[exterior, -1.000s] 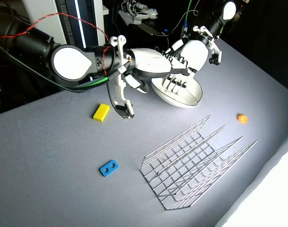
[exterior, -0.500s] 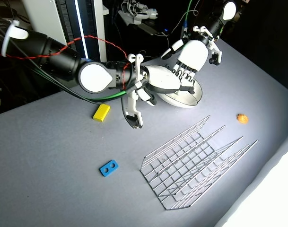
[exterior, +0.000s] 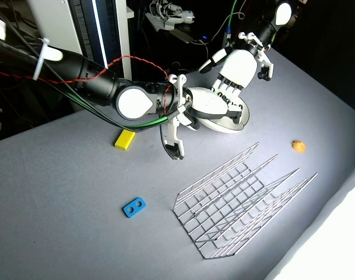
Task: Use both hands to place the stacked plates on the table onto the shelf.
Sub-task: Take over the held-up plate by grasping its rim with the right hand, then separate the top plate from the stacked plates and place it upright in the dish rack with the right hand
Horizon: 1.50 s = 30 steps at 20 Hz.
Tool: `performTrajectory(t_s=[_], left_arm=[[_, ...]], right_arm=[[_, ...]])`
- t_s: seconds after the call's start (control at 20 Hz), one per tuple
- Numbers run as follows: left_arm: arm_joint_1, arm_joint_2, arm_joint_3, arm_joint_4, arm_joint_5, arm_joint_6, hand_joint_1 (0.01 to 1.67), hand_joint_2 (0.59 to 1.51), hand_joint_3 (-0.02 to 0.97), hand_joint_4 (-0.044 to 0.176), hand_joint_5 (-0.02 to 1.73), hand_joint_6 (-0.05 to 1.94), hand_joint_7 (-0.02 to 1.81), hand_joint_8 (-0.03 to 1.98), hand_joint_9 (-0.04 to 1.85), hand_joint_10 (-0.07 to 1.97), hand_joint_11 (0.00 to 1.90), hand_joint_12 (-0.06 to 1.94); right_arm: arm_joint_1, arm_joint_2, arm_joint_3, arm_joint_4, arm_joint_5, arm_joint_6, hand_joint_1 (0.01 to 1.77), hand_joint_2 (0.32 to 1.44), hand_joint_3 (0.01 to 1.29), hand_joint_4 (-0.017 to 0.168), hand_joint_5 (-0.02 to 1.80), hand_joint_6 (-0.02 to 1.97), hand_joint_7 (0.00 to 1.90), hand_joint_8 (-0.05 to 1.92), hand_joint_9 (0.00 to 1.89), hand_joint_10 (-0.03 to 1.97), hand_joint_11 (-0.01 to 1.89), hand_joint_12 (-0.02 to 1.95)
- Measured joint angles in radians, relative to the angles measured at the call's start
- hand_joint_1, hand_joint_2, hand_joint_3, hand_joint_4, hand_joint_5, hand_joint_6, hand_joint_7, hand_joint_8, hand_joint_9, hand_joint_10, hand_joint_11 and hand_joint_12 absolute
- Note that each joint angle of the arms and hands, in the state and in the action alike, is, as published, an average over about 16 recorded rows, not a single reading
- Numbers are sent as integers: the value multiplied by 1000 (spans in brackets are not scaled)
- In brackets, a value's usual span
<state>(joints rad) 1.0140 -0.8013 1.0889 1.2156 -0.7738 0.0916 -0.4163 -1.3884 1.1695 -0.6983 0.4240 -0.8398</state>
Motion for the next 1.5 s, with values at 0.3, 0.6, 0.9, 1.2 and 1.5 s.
performTrajectory(t_s=[0.3, 0.6, 0.9, 1.2, 1.5], left_arm=[[-10, 3, 14, -13, -7, -1, 25, 1158, 2, -1, 142, -11, 115, -3, 93, 5, 29, 4], [-66, 24, 49, -50, -7, -1, 25, 1159, 2, 0, 159, 2, 132, 5, 93, 5, 29, 4], [-161, 56, 105, -80, 8, 0, 25, 1155, 1, 4, 167, 14, 135, 12, 85, 4, 29, 3], [-253, 86, 164, -82, 33, -1, 25, 1151, 2, 6, 159, 14, 119, 13, 70, 5, 24, 3], [-310, 102, 213, -57, 57, -2, 24, 1148, 2, 7, 150, 13, 114, 13, 65, 5, 21, 3]], right_arm=[[-8, -16, 15, 0, 32, -12, 1102, 1011, 13, -5, 698, 294, 772, 199, 849, 13, 524, 1021], [-5, 2, -5, -1, 64, -20, 1102, 953, 14, -1, 809, 586, 925, 474, 1111, 2, 778, 1008], [7, 49, -54, 0, 73, -19, 1119, 947, 13, 11, 830, 812, 952, 720, 1207, 0, 808, 1003], [35, 132, -128, -2, 93, -17, 1146, 967, 13, 21, 866, 961, 985, 834, 1235, 1, 802, 968], [77, 224, -188, -8, 124, -1, 1167, 988, 13, 21, 888, 1072, 1000, 912, 1236, 1, 794, 934]])
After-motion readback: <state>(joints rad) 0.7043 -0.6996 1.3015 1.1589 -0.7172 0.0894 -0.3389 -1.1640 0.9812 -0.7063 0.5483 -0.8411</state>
